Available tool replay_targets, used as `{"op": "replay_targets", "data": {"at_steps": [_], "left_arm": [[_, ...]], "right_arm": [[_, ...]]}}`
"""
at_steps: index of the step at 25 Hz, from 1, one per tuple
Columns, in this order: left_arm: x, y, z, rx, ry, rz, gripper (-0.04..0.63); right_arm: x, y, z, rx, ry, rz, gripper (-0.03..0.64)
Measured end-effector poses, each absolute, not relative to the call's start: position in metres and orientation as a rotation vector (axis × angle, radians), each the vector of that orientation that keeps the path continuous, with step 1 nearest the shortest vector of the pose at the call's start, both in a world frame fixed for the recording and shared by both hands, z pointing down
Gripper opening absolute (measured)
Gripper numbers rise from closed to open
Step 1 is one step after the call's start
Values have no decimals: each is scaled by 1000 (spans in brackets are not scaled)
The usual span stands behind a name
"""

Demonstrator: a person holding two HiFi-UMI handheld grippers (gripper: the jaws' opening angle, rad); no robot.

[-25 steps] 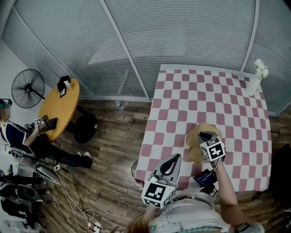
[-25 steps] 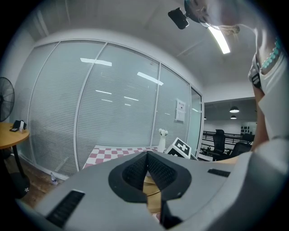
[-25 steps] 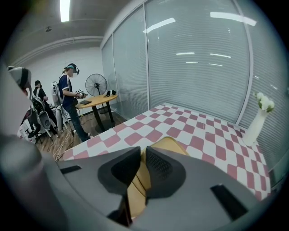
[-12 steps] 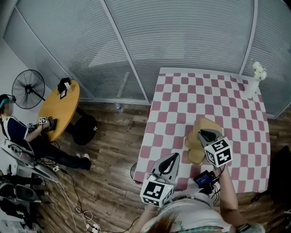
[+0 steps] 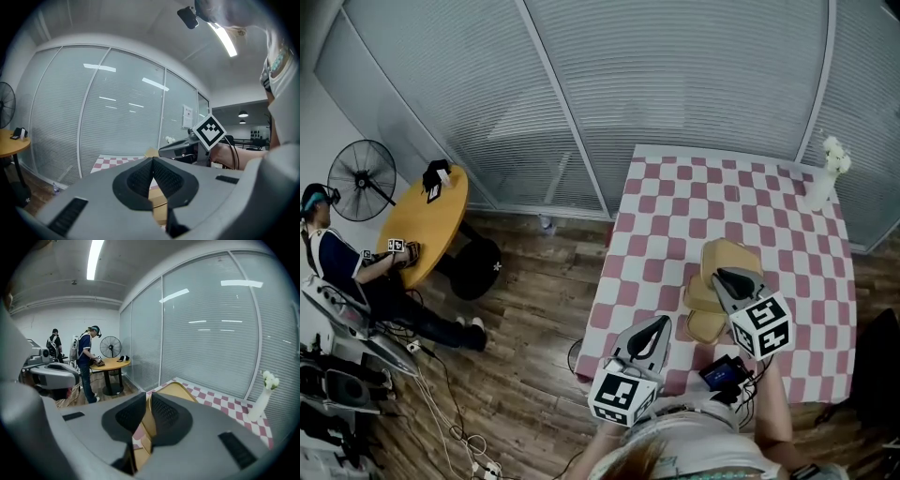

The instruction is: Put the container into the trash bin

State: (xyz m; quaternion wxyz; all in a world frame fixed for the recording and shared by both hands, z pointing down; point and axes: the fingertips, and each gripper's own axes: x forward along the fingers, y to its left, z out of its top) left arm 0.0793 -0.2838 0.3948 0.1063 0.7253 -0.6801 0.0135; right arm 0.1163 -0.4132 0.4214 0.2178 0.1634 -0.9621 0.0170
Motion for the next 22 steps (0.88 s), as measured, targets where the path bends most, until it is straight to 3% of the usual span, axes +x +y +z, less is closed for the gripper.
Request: {"op": "replay_targets", "data": {"at_steps": [22], "left_arm": [[36,-249,379,2104,-2084,-33,6]], "right_arm": [[77,-363,399,410,-2719,-1,31]]}}
